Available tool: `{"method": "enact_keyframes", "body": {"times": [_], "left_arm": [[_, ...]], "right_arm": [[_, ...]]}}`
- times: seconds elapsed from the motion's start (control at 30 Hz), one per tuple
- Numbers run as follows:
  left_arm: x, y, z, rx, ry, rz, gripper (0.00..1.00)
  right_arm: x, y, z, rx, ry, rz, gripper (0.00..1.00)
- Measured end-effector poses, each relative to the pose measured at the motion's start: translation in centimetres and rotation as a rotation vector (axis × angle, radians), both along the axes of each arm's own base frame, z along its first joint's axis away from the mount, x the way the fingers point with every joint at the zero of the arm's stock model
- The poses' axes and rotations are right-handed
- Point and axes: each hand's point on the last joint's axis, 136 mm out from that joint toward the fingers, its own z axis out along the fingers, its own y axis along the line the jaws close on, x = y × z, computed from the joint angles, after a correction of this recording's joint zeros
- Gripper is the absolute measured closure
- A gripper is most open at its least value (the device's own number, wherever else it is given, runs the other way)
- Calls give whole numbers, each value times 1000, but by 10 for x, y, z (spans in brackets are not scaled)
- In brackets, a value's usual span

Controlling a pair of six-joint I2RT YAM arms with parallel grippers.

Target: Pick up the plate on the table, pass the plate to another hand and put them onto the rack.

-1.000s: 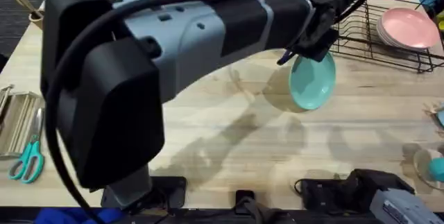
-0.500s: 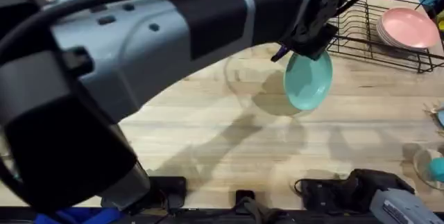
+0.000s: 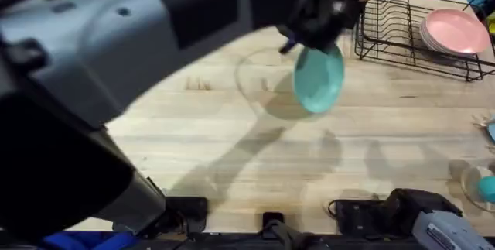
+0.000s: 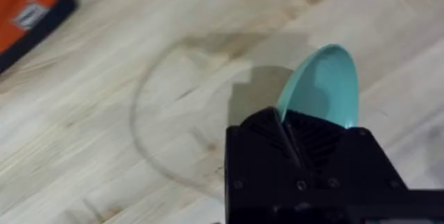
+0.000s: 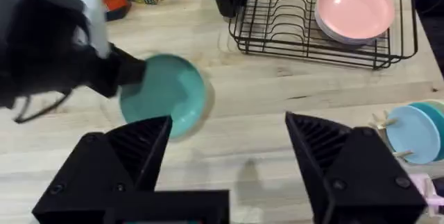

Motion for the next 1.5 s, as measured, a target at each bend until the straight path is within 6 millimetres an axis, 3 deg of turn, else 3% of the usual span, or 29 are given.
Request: {"method": "enact_keyframes", "body": {"times": [0.13,0.3,0.73,1.07,1.33,1.5], "left_arm": [[15,29,21,-29,-37,63,959],[14,54,41,-75,-96,99,959],[-17,92,11,-79,-133,103,960],[-36,138,32,-129,-234,179,960],[-57,161,17,-95,-230,205,960],[-63,173,26,-93,-270,231,960]], "right_arm": [[0,0,0,0,0,0,5],[0,0,0,0,0,0,5],[0,0,0,9,-1,-6,5],[0,0,0,24,-2,-16,6],[-1,6,-2,60,9,-3,5],[-4,16,-8,105,41,40,5]]}}
